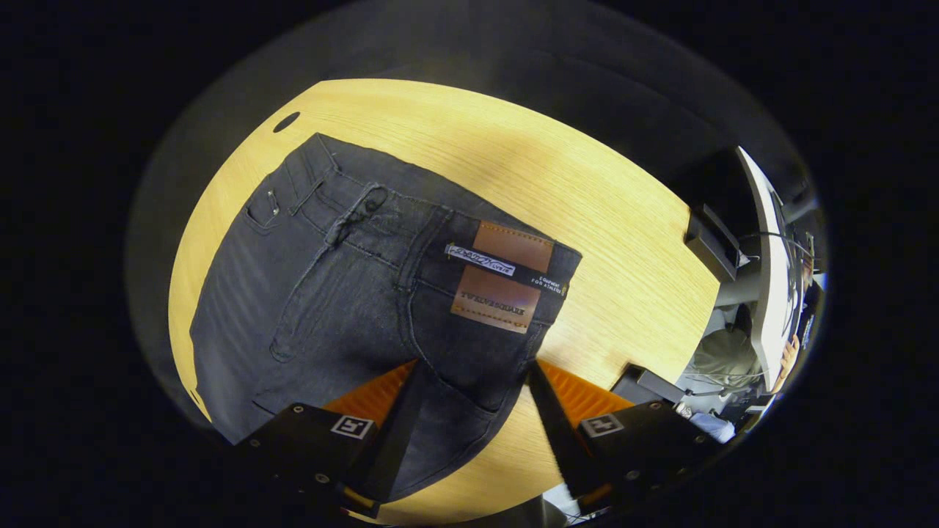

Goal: Grasp the waist and the cuffs of the jeans and fold them to make the two legs overlap; first hold the waist and fold one-third of the jeans toward the cuffs, then hold the cuffs and fold the remaining one-third in the same direction to finish folding.

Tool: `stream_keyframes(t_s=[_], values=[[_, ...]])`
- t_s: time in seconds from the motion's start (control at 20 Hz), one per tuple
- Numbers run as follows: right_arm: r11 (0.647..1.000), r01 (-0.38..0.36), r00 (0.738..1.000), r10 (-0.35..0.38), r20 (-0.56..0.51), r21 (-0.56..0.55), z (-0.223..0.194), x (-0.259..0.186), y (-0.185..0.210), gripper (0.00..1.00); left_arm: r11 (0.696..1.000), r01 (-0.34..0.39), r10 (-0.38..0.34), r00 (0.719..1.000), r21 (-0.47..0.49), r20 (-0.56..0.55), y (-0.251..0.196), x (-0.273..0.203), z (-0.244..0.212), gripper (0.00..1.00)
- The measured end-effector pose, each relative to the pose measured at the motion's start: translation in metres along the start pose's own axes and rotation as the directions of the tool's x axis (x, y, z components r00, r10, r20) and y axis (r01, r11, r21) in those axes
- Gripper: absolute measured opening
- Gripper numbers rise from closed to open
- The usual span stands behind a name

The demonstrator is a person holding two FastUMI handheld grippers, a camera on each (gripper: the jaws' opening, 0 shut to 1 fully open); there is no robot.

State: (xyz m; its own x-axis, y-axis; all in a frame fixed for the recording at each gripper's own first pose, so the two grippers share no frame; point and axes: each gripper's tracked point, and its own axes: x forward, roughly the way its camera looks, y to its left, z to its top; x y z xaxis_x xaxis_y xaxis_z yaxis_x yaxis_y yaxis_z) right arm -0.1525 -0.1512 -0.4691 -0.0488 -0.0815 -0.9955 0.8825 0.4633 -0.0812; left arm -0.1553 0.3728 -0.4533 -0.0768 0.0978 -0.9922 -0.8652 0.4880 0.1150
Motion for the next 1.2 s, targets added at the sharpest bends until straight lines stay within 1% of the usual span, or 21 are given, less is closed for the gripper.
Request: stream_keyframes(t_s=[0.05, 0.1, 0.15, 0.2, 0.25, 0.3, 0.35, 0.4, 0.45, 0.5, 0.6, 0.7, 0.85, 1.1, 1.2], values=[[1.0, -0.017, 1.0, 0.017, -0.006, 0.012, 0.001, 0.001, 0.001, 0.77, 1.0, 0.004, -0.004, 1.0, 0.006, 0.01, -0.004, 0.0, 0.001, 0.87], [0.998, -0.05, 0.999, 0.05, -0.009, 0.033, 0.002, 0.001, 0.006, 0.63, 1.0, 0.012, -0.013, 0.999, 0.027, 0.038, -0.009, 0.001, 0.004, 0.83], [0.994, -0.086, 0.996, 0.087, -0.014, 0.071, 0.002, 0.0, 0.012, 0.48, 0.998, 0.039, -0.042, 0.997, 0.044, 0.071, -0.019, 0.002, 0.008, 0.56], [0.991, -0.113, 0.993, 0.114, -0.021, 0.071, 0.001, 0.001, 0.012, 0.34, 0.997, 0.058, -0.064, 0.992, 0.059, 0.105, -0.03, 0.0, 0.013, 0.29], [0.986, -0.156, 0.987, 0.158, -0.028, 0.063, 0.001, 0.001, 0.012, 0.2, 0.992, 0.076, -0.089, 0.987, 0.1, 0.131, -0.037, 0.0, 0.015, 0.01], [0.978, -0.199, 0.979, 0.202, -0.031, 0.066, -0.002, 0.0, 0.011, 0.2, 0.986, 0.104, -0.123, 0.982, 0.132, 0.146, -0.04, 0.0, 0.015, 0.01], [0.968, -0.233, 0.971, 0.236, -0.027, 0.093, -0.001, 0.001, 0.01, 0.2, 0.98, 0.134, -0.154, 0.979, 0.146, 0.137, -0.041, 0.0, 0.015, 0.01], [0.949, -0.28, 0.958, 0.285, -0.015, 0.147, 0.001, 0.005, 0.014, 0.2, 0.977, 0.169, -0.186, 0.973, 0.127, 0.136, -0.042, -0.003, 0.014, 0.01], [0.931, -0.309, 0.949, 0.316, -0.007, 0.195, 0.005, -0.007, 0.012, 0.06, 0.974, 0.207, -0.219, 0.967, 0.094, 0.133, -0.044, -0.006, 0.015, 0.01], [0.926, -0.324, 0.944, 0.331, -0.005, 0.194, 0.004, -0.011, 0.01, 0.05, 0.971, 0.227, -0.237, 0.962, 0.079, 0.138, -0.042, -0.009, 0.015, 0.01], [0.935, -0.321, 0.946, 0.323, 0.01, 0.154, 0.005, -0.02, 0.007, 0.05, 0.967, 0.237, -0.249, 0.959, 0.092, 0.139, -0.041, -0.015, 0.013, 0.01], [0.943, -0.311, 0.95, 0.312, 0.019, 0.12, 0.008, -0.028, 0.011, 0.05, 0.96, 0.248, -0.265, 0.953, 0.127, 0.147, -0.047, -0.027, 0.014, 0.01], [0.94, -0.333, 0.943, 0.331, 0.042, 0.067, 0.016, -0.045, 0.022, 0.05, 0.943, 0.293, -0.317, 0.937, 0.159, 0.149, -0.064, -0.05, 0.017, 0.01], [0.917, -0.385, 0.923, 0.379, 0.069, 0.101, 0.027, -0.069, 0.036, 0.05, 0.925, 0.319, -0.352, 0.924, 0.207, 0.151, -0.084, -0.079, 0.021, 0.01], [0.906, -0.412, 0.91, 0.406, 0.08, 0.098, 0.033, -0.081, 0.045, 0.05, 0.912, 0.339, -0.379, 0.911, 0.231, 0.159, -0.099, -0.09, 0.027, 0.01]])
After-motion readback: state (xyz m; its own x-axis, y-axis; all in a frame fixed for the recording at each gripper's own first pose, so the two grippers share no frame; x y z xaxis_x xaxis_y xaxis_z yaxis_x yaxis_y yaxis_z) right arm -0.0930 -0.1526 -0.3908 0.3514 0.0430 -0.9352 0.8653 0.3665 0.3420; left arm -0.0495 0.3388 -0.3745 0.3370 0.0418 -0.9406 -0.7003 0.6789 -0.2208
